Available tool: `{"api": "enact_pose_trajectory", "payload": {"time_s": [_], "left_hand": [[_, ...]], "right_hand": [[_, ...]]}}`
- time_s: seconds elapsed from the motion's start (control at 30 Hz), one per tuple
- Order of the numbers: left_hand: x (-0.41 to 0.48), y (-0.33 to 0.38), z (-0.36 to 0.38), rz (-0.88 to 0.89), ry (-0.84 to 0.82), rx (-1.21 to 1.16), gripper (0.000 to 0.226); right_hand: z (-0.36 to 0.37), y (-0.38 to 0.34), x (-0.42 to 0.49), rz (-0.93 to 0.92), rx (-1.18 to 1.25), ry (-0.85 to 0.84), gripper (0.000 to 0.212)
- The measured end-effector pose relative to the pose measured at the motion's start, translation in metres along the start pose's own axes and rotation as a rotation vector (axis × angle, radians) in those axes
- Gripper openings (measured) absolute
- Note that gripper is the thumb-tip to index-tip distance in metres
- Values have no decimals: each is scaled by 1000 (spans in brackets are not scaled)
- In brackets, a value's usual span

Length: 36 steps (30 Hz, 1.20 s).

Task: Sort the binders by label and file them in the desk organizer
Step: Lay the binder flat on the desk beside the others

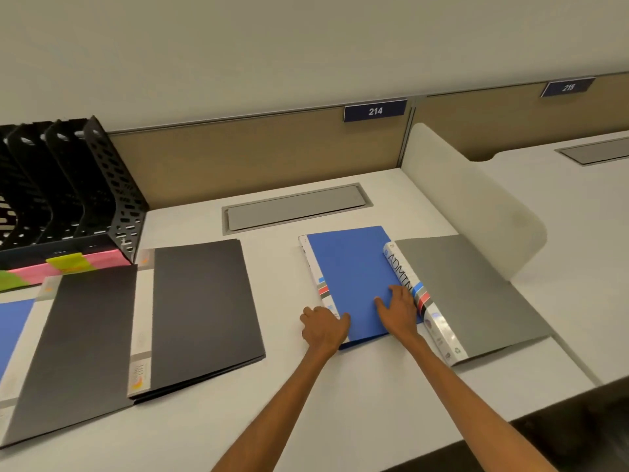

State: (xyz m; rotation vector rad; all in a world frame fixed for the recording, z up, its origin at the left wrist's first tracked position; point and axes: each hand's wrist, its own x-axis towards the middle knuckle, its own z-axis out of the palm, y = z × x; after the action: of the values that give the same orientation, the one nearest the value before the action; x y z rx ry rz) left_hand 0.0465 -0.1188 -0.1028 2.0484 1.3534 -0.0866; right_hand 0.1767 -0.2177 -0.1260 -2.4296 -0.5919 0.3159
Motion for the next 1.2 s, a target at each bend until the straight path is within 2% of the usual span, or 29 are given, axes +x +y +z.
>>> {"api": "enact_pose_trajectory", "payload": {"time_s": [0.13, 0.33, 0.4, 0.57, 0.87, 1.1, 1.2], "left_hand": [[2, 21, 9, -113, -13, -76, 70], [5, 31, 6, -211, -14, -357, 66], [5, 32, 3, -185, -13, -478, 59], [6, 32, -6, -123, 30, -646, 64], [-3, 59, -27, -45, 210, -746, 52], [-13, 73, -56, 54, 325, -833, 45], [-15, 74, -68, 106, 378, -840, 43]], "right_hand": [[4, 14, -5, -122, -87, -20, 52], [4, 16, 0, -98, -60, -53, 56], [3, 16, 2, -80, -44, -57, 56], [4, 14, 5, -49, 6, -25, 53], [-8, -1, 16, -77, 187, 13, 45], [-23, -19, 40, -5, 395, -129, 50], [-25, -26, 44, 42, 552, -117, 54]]}}
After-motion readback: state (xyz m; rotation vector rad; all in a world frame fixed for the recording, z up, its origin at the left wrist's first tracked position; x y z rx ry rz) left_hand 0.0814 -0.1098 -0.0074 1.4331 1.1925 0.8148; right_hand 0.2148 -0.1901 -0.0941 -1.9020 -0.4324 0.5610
